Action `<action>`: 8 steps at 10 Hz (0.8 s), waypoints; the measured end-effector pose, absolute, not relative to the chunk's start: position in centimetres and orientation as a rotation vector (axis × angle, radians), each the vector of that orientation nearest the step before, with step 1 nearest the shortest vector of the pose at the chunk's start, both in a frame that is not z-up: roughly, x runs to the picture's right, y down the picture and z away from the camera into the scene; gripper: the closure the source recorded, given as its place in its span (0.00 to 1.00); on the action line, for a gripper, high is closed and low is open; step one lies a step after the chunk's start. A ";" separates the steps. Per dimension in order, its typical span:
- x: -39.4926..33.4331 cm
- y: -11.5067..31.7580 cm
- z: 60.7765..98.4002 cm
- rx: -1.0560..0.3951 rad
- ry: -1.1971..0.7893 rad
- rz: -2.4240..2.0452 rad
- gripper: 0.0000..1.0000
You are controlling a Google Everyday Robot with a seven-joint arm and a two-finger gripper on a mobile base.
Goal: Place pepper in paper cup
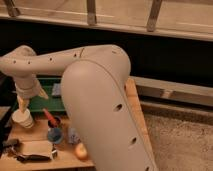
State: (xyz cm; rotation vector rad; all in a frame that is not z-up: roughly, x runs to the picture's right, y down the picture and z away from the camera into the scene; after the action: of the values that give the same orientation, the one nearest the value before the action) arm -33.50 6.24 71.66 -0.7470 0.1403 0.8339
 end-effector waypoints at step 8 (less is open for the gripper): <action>-31.7 9.1 76.8 -0.837 0.189 0.952 0.26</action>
State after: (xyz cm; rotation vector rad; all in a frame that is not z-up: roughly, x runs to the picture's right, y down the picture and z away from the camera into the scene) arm -31.74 9.11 76.80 -0.8369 0.1888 0.9517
